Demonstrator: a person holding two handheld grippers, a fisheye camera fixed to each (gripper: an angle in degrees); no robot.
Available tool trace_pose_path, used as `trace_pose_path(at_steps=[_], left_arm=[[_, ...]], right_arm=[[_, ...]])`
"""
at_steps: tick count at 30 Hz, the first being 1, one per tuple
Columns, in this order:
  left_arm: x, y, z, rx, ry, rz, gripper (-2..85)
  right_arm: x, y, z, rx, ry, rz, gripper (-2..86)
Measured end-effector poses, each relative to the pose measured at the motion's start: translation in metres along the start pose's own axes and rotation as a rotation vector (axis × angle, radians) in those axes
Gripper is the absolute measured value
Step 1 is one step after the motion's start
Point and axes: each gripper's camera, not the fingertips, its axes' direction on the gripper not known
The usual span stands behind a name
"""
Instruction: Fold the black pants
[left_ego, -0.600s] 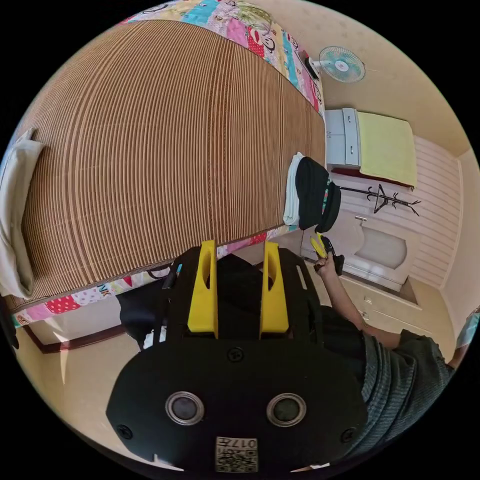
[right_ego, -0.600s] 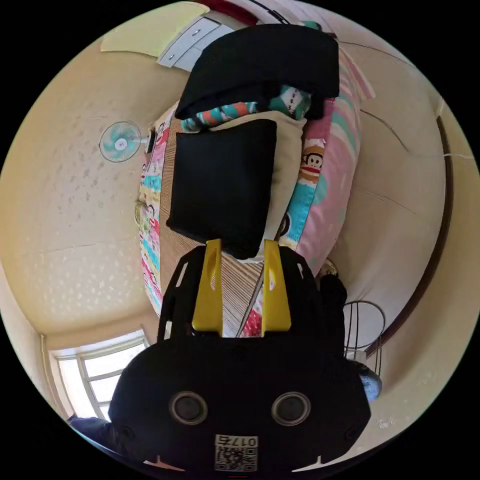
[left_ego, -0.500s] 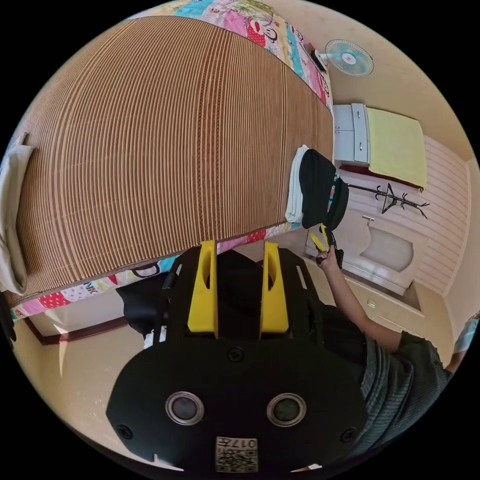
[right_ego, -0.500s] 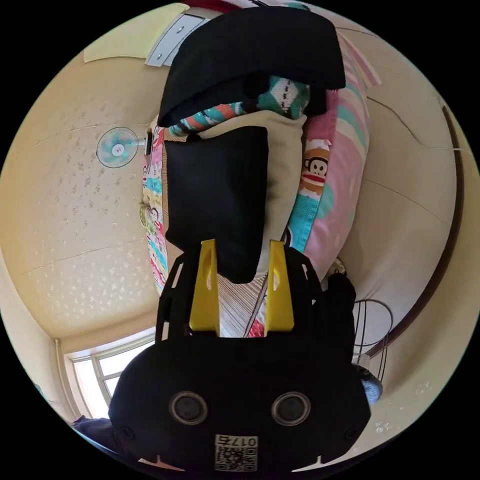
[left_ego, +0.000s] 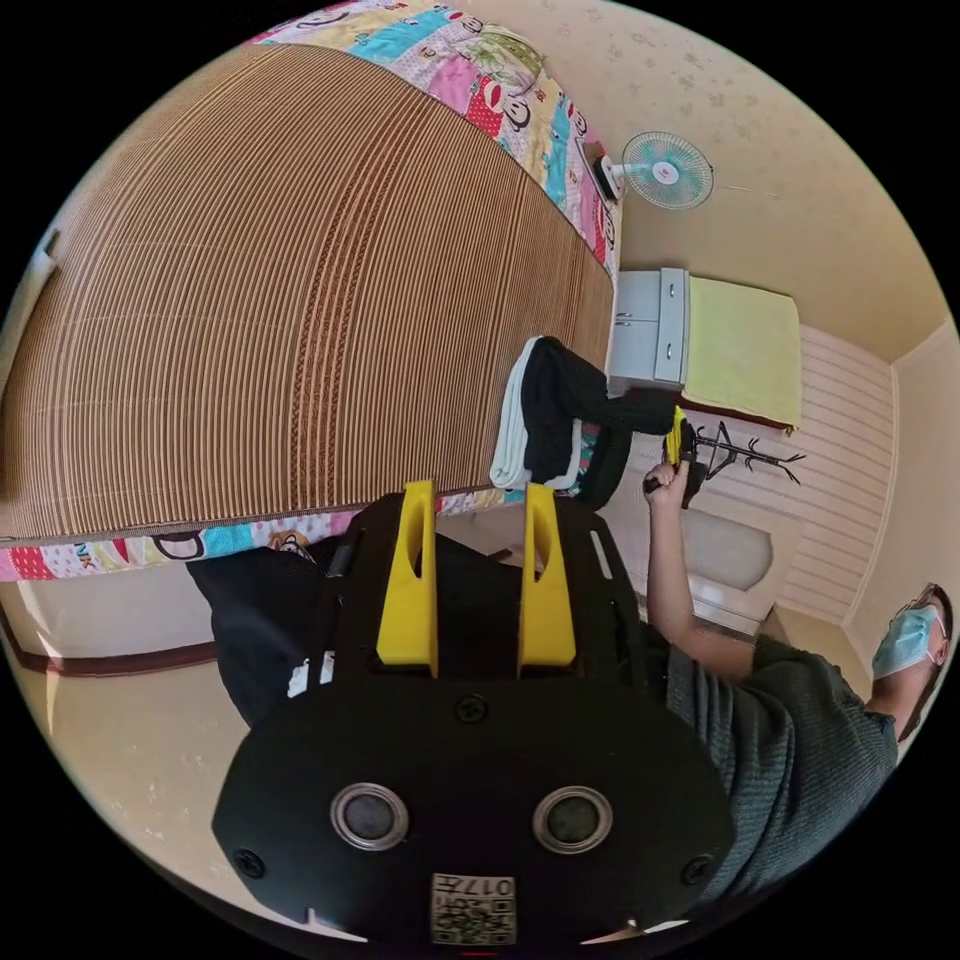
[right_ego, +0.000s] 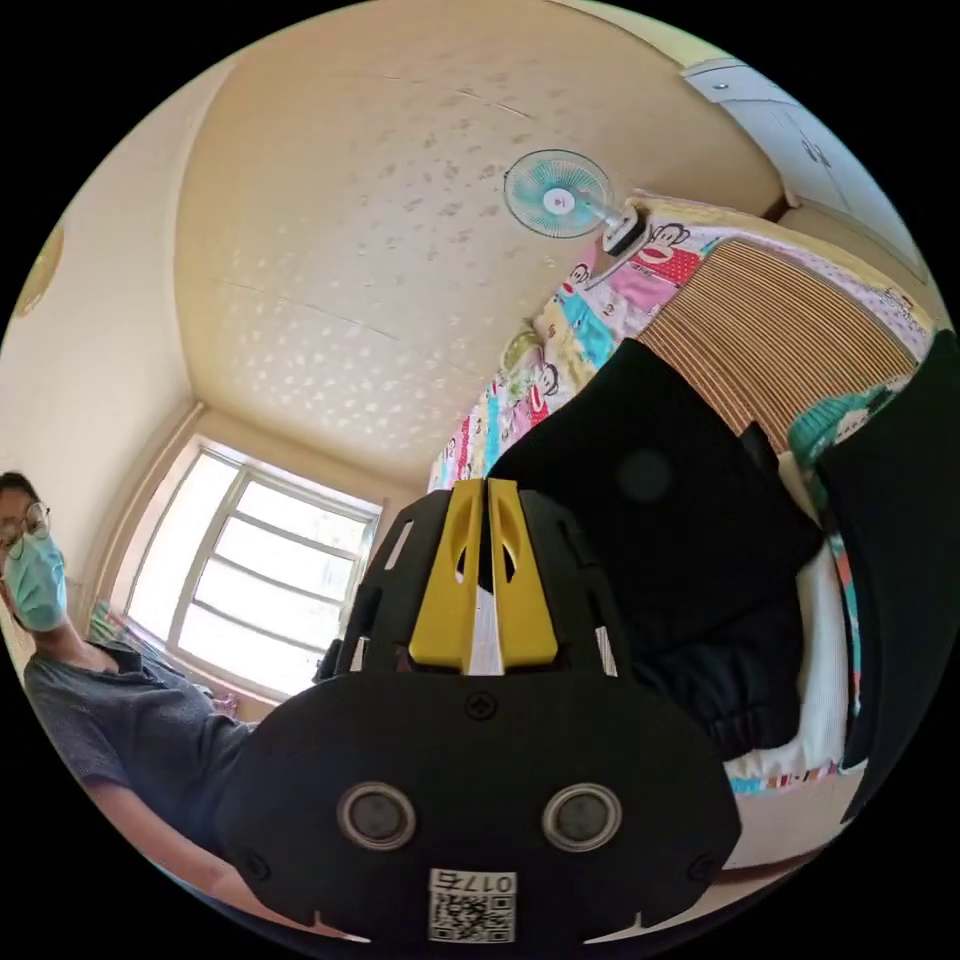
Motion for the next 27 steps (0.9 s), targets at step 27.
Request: trace_pose_path(at_steps=[27], left_arm=[[0.046,-0.126,0.254,-0.141,-0.211,0.481,12.6]], right_arm=[[0.078,0.164,-0.092,0.208,-0.529,0.353,3.1]])
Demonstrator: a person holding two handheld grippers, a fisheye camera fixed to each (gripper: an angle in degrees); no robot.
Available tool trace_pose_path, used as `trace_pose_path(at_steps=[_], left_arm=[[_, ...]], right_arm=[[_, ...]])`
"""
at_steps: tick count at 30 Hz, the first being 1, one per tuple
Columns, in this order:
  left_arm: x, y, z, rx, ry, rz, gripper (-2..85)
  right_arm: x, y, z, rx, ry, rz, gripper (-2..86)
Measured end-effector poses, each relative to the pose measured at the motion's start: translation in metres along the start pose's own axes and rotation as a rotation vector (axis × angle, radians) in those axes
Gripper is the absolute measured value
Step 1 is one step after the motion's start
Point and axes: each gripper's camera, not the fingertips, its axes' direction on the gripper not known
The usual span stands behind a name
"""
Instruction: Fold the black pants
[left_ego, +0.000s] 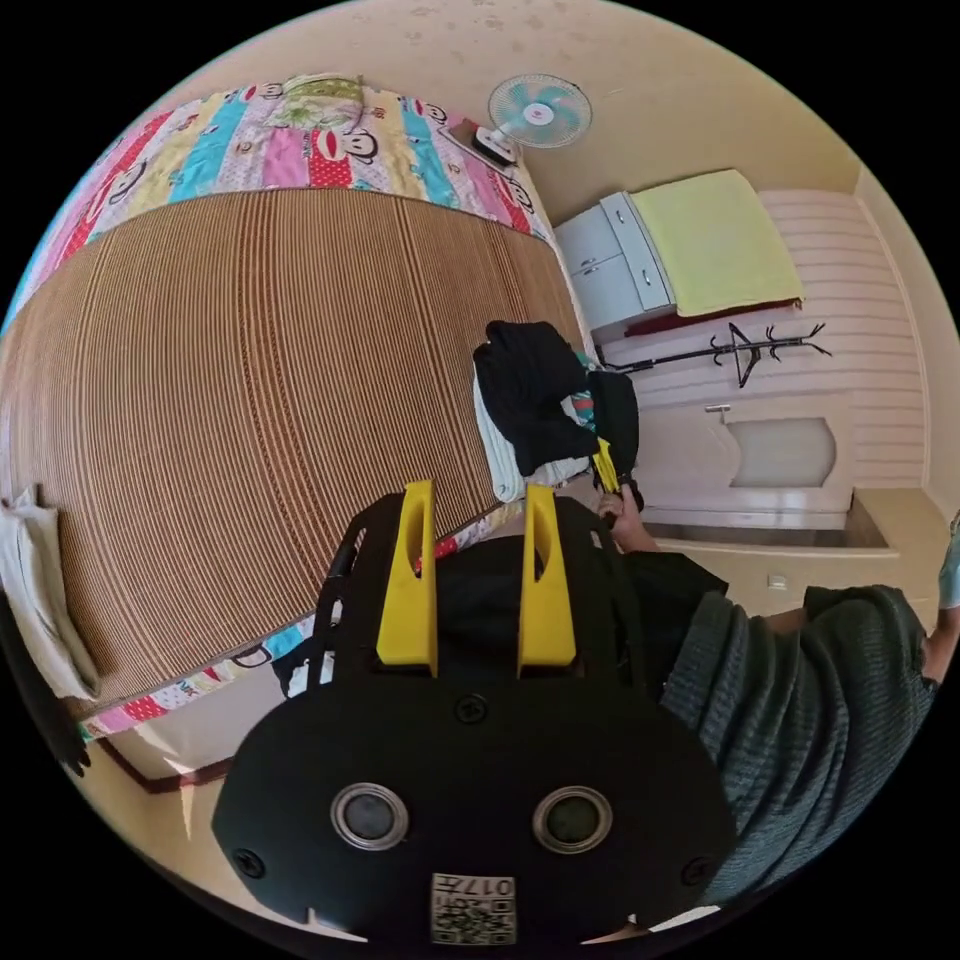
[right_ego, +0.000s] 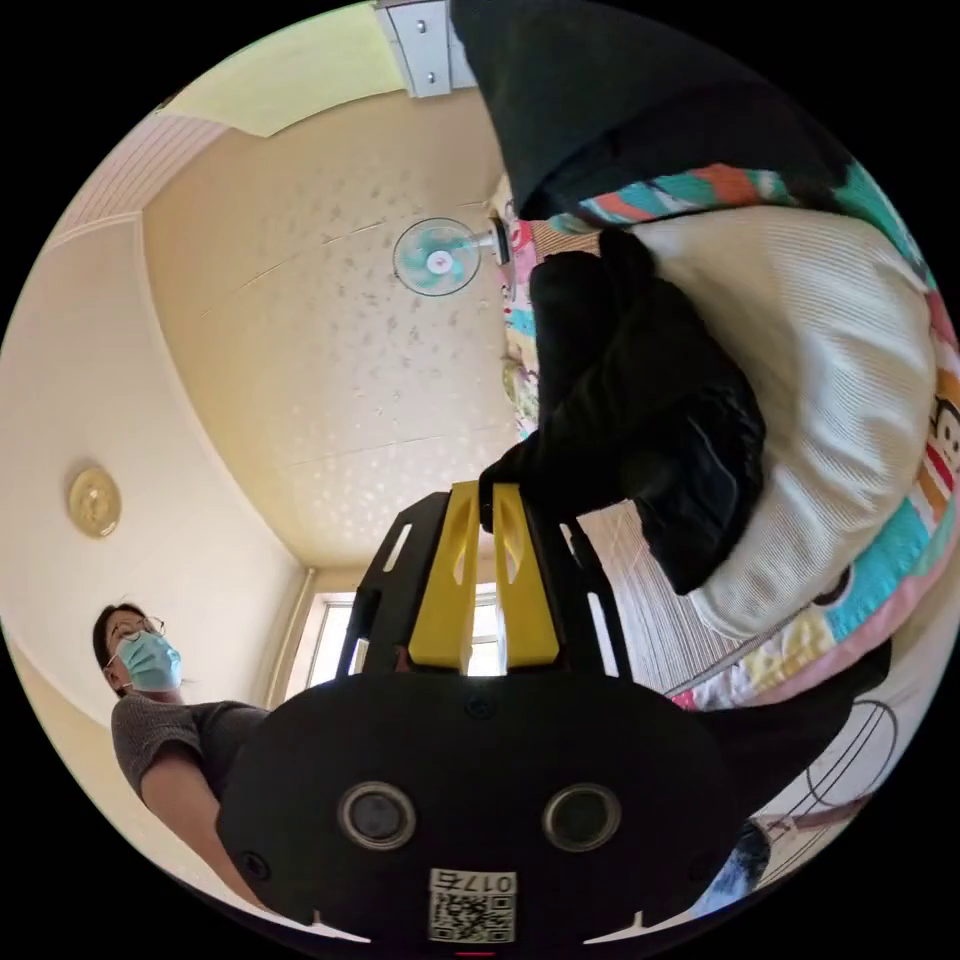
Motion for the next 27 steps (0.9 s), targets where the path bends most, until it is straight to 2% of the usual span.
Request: trace_pose_path(at_steps=[3,5,10,12,14,19,23,27], left_arm=[[0.049,-0.051,0.050,-0.107,-0.020,0.201,12.7],[0.093,-0.077,0.069,-0.102,-0.072,0.362,12.6],[0.185,-0.140,0.110,0.050,-0.296,0.612,13.5],[0.215,-0.161,0.130,0.146,-0.376,0.703,14.7],[0.235,-0.172,0.144,0.169,-0.382,0.737,15.9],[0.270,-0.168,0.148,0.266,-0.448,0.848,14.2],[0.286,-0.122,0.123,0.367,-0.515,0.978,12.2],[0.301,-0.095,0.096,0.445,-0.581,0.931,15.4]], right_arm=[[-0.044,-0.014,0.023,-0.125,-0.075,-0.116,2.8],[-0.084,-0.017,0.045,-0.244,-0.121,-0.199,2.5],[-0.160,0.005,0.079,-0.423,-0.259,-0.353,2.4],[-0.186,0.021,0.091,-0.473,-0.222,-0.387,2.3],[-0.219,0.049,0.113,-0.604,-0.150,-0.467,2.3],[-0.269,0.094,0.124,-0.670,-0.199,-0.563,2.3],[-0.314,0.130,0.124,-0.738,-0.296,-0.683,2.1],[-0.358,0.175,0.153,-0.874,-0.271,-0.820,1.9]])
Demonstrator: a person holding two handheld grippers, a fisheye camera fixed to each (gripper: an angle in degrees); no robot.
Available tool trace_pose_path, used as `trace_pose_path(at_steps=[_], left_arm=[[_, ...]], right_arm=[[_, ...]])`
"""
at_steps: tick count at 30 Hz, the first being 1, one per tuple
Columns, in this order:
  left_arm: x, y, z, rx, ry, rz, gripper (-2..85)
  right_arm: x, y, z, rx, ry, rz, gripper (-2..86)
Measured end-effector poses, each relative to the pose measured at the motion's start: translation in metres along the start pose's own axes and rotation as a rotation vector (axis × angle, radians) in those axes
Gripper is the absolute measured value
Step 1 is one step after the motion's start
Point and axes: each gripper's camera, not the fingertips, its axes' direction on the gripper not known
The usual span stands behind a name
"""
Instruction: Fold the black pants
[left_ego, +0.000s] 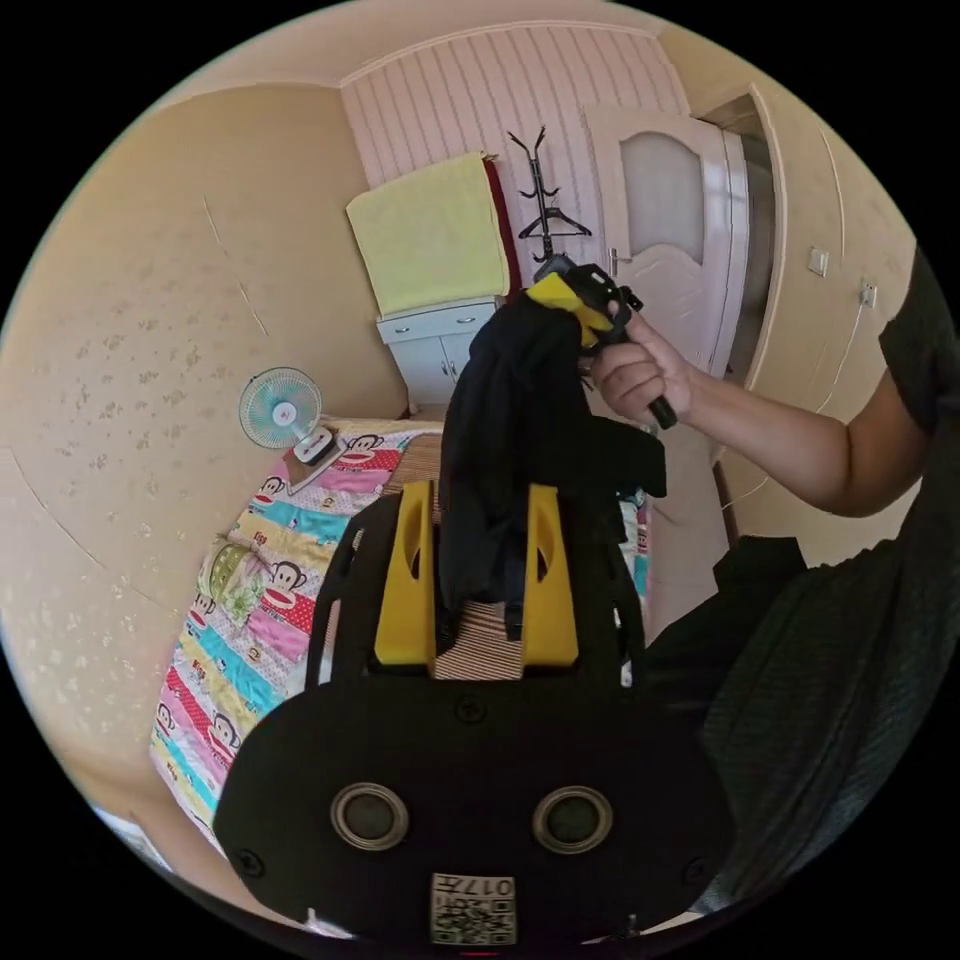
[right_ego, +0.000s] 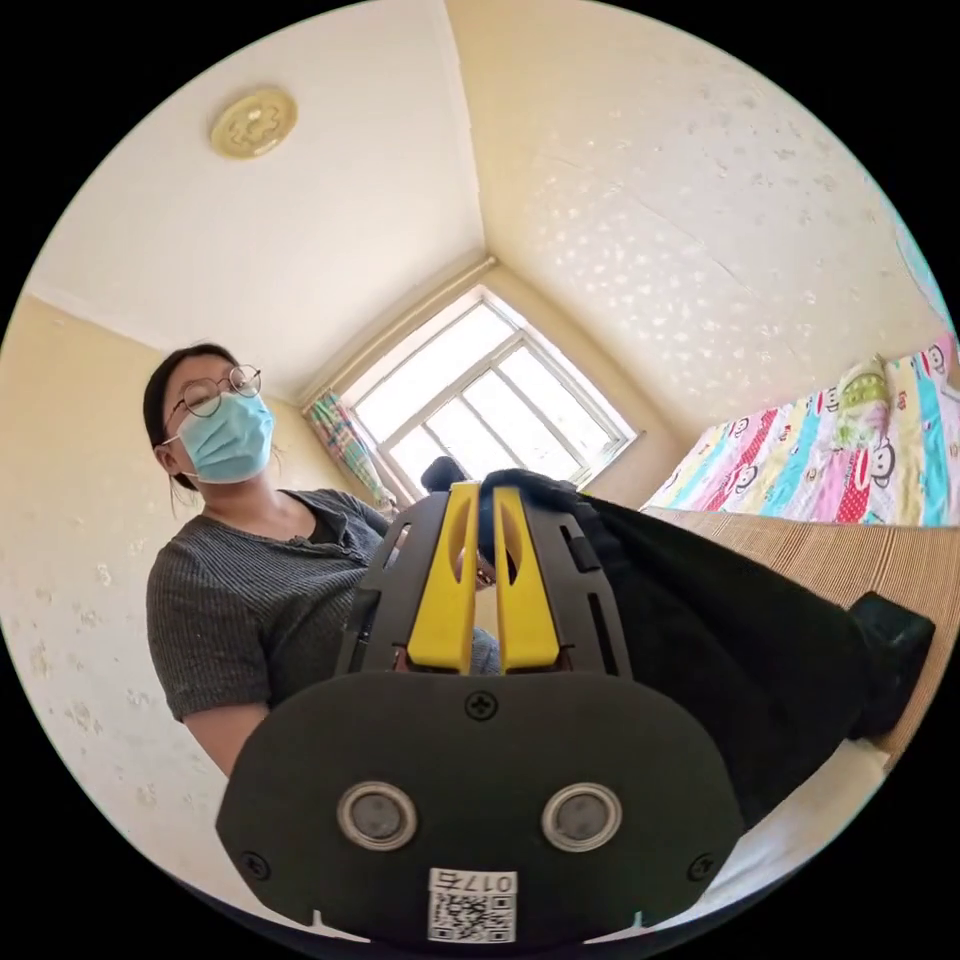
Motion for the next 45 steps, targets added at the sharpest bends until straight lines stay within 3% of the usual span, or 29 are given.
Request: trace_pose_path(at_steps=[3,5,9,15,17,22,27,33,39,42,45], left_arm=[[0.003,-0.013,-0.030,0.095,0.024,-0.034,16.0],[-0.002,-0.028,-0.033,0.052,-0.021,-0.084,15.6],[-0.038,-0.037,-0.088,0.257,0.069,-0.168,7.9],[-0.091,-0.062,-0.165,0.430,0.099,-0.269,6.1],[-0.106,-0.065,-0.189,0.490,0.106,-0.311,6.0],[-0.148,-0.067,-0.256,0.678,0.167,-0.351,6.0],[-0.167,-0.084,-0.320,0.803,0.159,-0.289,6.1],[-0.169,-0.100,-0.366,0.848,0.212,-0.216,6.0],[-0.187,-0.085,-0.428,0.912,0.266,-0.216,6.0],[-0.203,-0.073,-0.466,0.944,0.319,-0.192,6.1],[-0.216,-0.055,-0.504,0.972,0.291,-0.241,6.2]], right_arm=[[-0.021,-0.026,0.054,-0.110,-0.085,-0.083,1.7],[-0.041,-0.043,0.099,-0.211,-0.162,-0.178,1.6],[-0.076,-0.066,0.140,-0.250,-0.229,-0.274,1.8],[-0.186,-0.059,0.171,-0.239,0.111,-0.604,2.7],[-0.215,-0.035,0.174,-0.198,0.339,-0.639,1.8],[-0.213,0.031,0.168,-0.071,0.685,-0.405,3.8],[-0.188,0.110,0.225,-0.267,0.908,-0.260,14.8],[-0.195,0.102,0.285,-0.085,0.744,-0.362,20.4],[-0.200,0.049,0.303,0.015,0.191,-0.550,22.1],[-0.213,0.022,0.332,-0.046,0.077,-0.580,18.7],[-0.242,0.004,0.358,-0.042,0.111,-0.623,8.7]])
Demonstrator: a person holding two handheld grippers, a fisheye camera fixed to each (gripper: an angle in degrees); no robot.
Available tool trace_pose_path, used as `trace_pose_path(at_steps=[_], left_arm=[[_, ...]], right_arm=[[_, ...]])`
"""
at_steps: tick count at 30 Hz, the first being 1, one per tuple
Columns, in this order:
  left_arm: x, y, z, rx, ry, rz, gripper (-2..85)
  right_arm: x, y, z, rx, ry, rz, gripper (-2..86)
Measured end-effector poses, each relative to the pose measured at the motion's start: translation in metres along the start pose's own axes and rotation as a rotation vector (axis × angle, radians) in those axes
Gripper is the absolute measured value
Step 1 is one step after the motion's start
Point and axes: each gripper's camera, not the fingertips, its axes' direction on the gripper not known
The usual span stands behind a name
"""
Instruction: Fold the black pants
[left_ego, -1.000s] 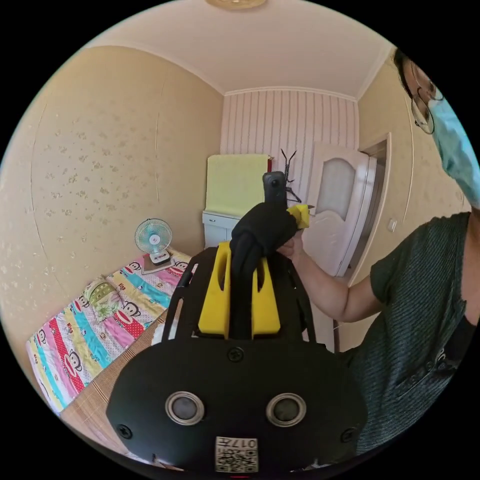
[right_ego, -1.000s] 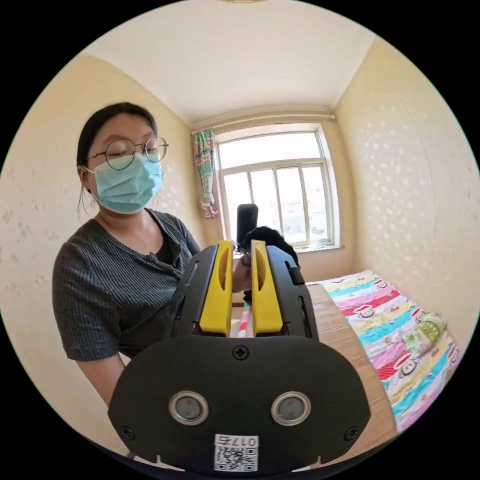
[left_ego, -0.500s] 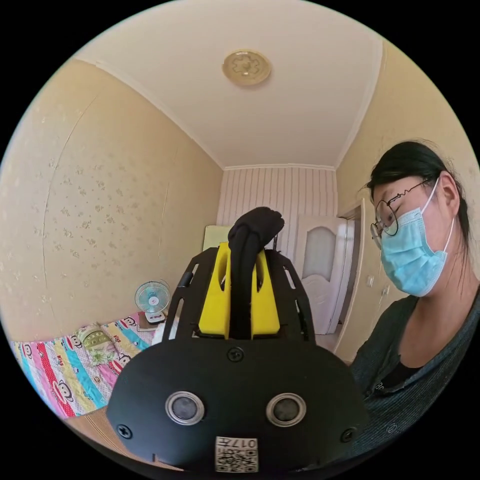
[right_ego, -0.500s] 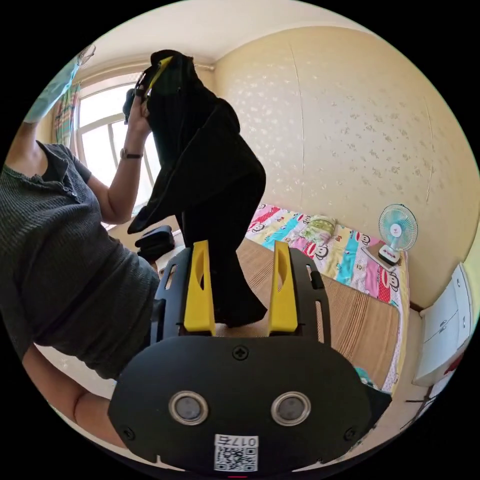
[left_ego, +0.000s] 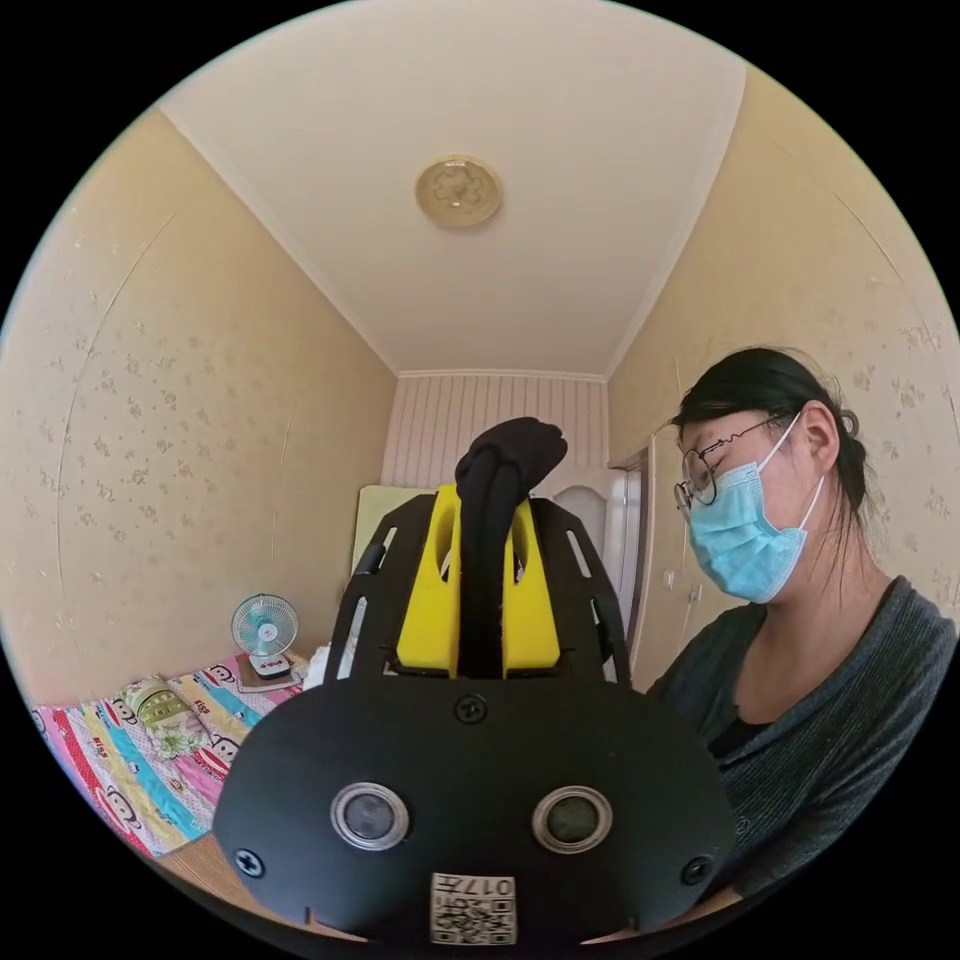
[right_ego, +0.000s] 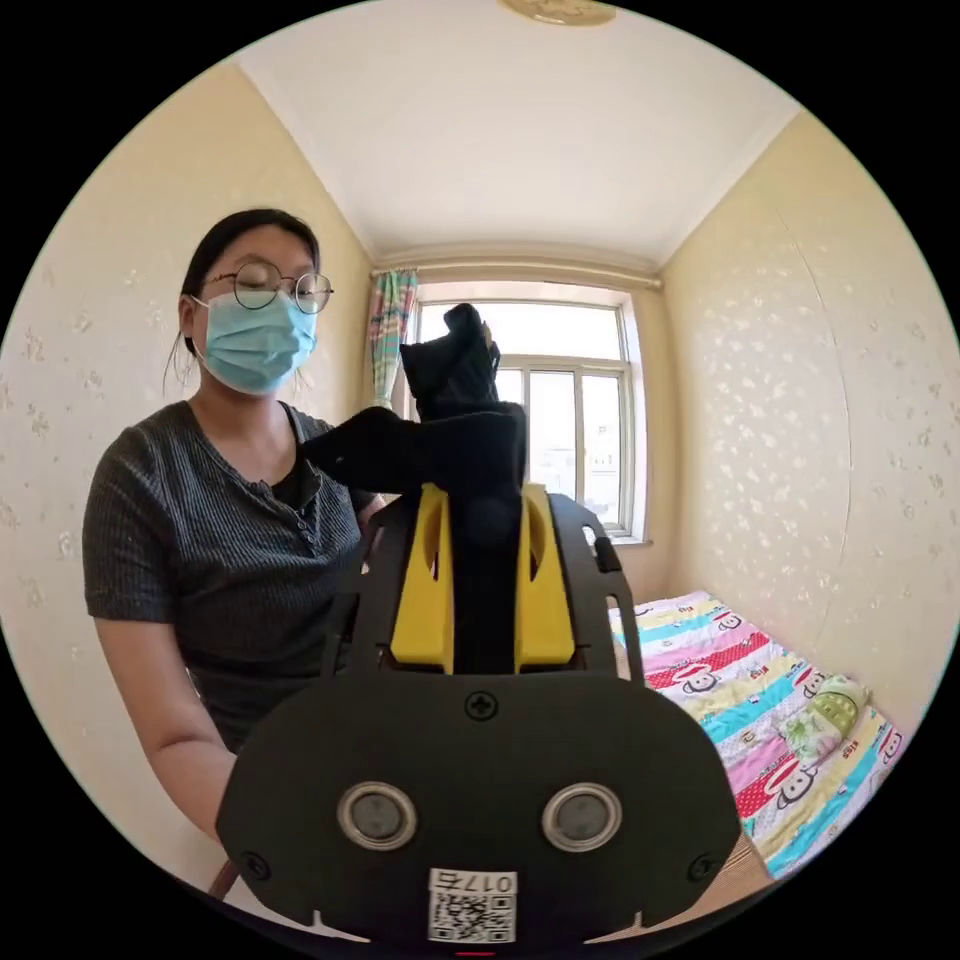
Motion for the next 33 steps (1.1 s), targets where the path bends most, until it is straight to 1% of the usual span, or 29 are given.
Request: trace_pose_path(at_steps=[2,3,4,6,8,11,13,16,18,21,24,30,33], left_arm=[[0.002,-0.016,-0.026,0.019,-0.034,0.004,6.3],[0.004,-0.026,-0.042,0.029,-0.053,0.008,6.3],[0.005,-0.032,-0.050,0.025,-0.063,0.011,6.3],[0.009,-0.058,-0.070,-0.039,-0.136,0.009,6.3],[0.016,-0.074,-0.084,-0.059,-0.201,0.012,6.3],[0.036,-0.096,-0.108,-0.054,-0.245,0.044,6.3],[0.051,-0.107,-0.123,-0.025,-0.281,0.063,6.3],[0.077,-0.129,-0.144,0.055,-0.344,0.080,6.3],[0.099,-0.154,-0.159,0.121,-0.389,0.134,6.3],[0.118,-0.191,-0.172,0.175,-0.397,0.198,6.3],[0.120,-0.229,-0.182,0.213,-0.382,0.192,6.3],[0.095,-0.275,-0.185,0.242,-0.367,0.157,6.4],[0.062,-0.274,-0.179,0.248,-0.419,0.122,6.4]], right_arm=[[-0.008,-0.029,0.009,0.009,0.134,0.115,7.8],[-0.012,-0.036,0.011,0.012,0.163,0.124,7.7],[-0.024,-0.051,0.016,0.016,0.214,0.100,7.4],[-0.045,-0.075,0.029,-0.022,0.329,0.059,7.3],[-0.071,-0.106,0.055,-0.085,0.524,0.054,7.1],[-0.100,-0.133,0.084,-0.084,0.666,0.044,7.1],[-0.112,-0.146,0.098,-0.063,0.723,0.036,7.1],[-0.129,-0.171,0.120,-0.025,0.797,-0.020,7.1],[-0.138,-0.186,0.131,-0.008,0.848,-0.076,7.1],[-0.144,-0.215,0.140,-0.002,0.881,-0.123,7.1],[-0.135,-0.243,0.139,-0.024,0.888,-0.134,7.1],[-0.080,-0.269,0.127,-0.067,0.879,-0.121,7.2],[-0.019,-0.259,0.122,-0.116,0.916,-0.072,7.2]])
